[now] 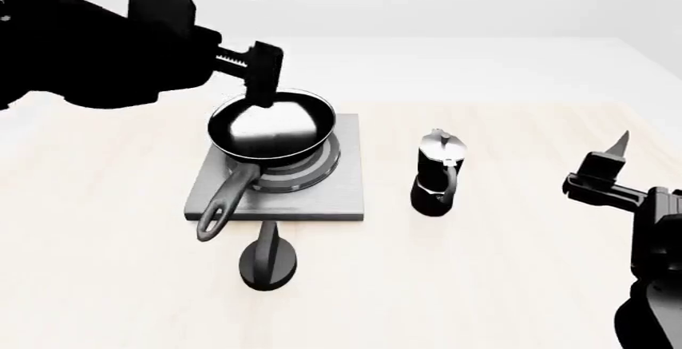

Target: Turn on the stove and put the frying pan on it.

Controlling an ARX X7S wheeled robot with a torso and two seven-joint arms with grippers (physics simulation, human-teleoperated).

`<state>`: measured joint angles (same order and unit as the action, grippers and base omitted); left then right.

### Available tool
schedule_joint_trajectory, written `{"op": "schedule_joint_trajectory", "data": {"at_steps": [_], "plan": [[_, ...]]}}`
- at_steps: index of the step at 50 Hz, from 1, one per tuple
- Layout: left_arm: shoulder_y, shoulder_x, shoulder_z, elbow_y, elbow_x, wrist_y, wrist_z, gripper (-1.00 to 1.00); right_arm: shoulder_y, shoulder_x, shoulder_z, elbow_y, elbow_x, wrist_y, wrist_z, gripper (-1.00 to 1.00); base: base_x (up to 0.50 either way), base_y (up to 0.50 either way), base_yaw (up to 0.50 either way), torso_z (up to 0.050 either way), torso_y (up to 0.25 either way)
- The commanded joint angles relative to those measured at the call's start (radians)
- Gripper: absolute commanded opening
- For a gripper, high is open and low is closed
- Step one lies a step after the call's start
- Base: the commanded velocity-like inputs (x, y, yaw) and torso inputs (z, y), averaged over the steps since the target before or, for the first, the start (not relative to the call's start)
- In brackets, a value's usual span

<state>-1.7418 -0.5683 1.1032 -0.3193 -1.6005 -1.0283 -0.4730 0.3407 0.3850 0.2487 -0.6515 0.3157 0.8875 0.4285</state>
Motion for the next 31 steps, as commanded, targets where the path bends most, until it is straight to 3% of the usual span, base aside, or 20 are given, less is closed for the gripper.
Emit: {"op": "schedule_joint_trajectory", "data": {"at_steps": [1,4,8,12,31], "plan": [[0.003,-0.145,-0.194,0.410,-0.041,0.123,-0.089,1.00,0.077,-0.017,-0.024,-0.023,0.028,0.031,-0.054,1.00,0.00,0.00,0.00,0.000,0.000],[0.007,-0.167,-0.205,0.503,0.010,0.151,-0.034,1.00,0.114,-0.013,-0.079,-0.044,0.044,0.030,-0.081,1.00,0.00,0.00,0.00,0.000,0.000],[0.021,-0.184,-0.207,0.670,0.138,0.220,0.140,1.00,0.112,-0.021,-0.131,-0.060,0.082,-0.053,-0.165,1.00,0.00,0.00,0.00,0.000,0.000],[0.046,-0.184,-0.200,0.710,0.140,0.232,0.153,1.00,0.080,-0.004,-0.212,-0.083,0.055,-0.143,-0.217,1.00,0.00,0.00,0.00,0.000,0.000],[0.062,-0.170,-0.180,0.710,0.208,0.245,0.178,1.00,0.073,0.014,-0.247,-0.110,0.047,-0.193,-0.240,1.00,0.00,0.00,0.00,0.000,0.000]]}}
